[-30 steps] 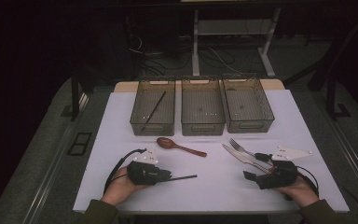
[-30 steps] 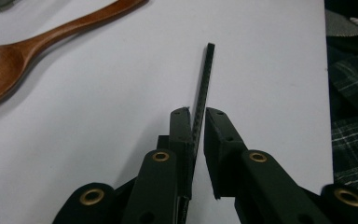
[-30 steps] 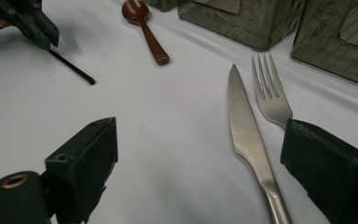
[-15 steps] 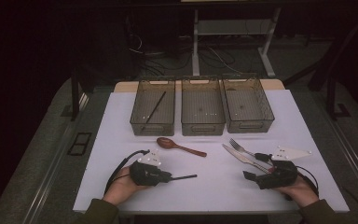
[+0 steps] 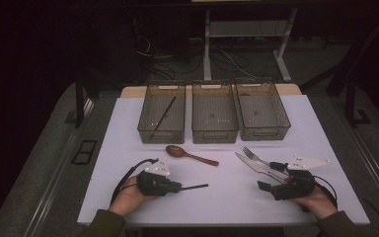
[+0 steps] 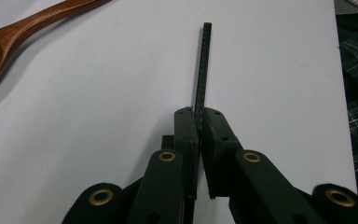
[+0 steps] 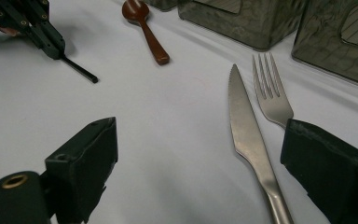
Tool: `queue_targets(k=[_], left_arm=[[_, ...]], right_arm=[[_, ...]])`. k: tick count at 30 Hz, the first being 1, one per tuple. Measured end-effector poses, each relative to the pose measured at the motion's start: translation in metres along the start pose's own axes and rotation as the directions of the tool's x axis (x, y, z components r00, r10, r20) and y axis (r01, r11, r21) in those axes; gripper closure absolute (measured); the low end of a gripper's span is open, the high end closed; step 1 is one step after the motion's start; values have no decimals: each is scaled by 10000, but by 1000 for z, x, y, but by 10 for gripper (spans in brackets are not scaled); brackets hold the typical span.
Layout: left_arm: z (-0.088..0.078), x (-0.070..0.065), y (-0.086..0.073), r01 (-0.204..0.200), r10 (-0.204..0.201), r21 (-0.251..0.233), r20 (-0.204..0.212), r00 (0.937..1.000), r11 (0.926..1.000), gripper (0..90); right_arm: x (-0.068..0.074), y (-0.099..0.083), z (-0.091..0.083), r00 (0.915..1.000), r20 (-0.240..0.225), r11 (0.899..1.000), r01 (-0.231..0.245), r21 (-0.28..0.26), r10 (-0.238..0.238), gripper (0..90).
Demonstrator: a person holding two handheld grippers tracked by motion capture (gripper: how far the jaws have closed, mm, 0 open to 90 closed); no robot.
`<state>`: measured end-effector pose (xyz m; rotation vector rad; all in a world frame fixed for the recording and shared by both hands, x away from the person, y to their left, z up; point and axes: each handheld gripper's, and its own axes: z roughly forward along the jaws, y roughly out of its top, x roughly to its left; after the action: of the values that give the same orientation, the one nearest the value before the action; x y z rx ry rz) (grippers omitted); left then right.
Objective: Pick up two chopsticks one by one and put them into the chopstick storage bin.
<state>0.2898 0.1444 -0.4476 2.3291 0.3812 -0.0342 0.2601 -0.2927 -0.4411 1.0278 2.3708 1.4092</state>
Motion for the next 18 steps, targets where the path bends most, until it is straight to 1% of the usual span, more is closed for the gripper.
queue_targets(k=[4, 8, 12, 15, 18], left_arm=[[0, 1, 1, -19, 19, 10, 19, 10000, 10000, 848], [0, 1, 1, 237, -237, -42, 30, 9997, 9997, 851], [-1, 2, 1, 444, -444, -42, -95, 9990, 9990, 852], [-3, 2, 2, 594, -597, -172, -129, 9981, 9981, 852], [-3, 1, 3, 691, -694, -104, -284, 9972, 9976, 852]], right_arm=[[0, 0, 0, 10000, -12, 10000, 9, -3, -9, 103], [0, 0, 0, 10000, -3, 10000, -6, -6, 6, 103], [0, 0, 0, 10000, -13, 10000, -5, -12, 5, 103], [0, 0, 0, 10000, -10, 10000, 6, -16, -6, 103], [0, 0, 0, 10000, -17, 10000, -12, 2, 12, 103]])
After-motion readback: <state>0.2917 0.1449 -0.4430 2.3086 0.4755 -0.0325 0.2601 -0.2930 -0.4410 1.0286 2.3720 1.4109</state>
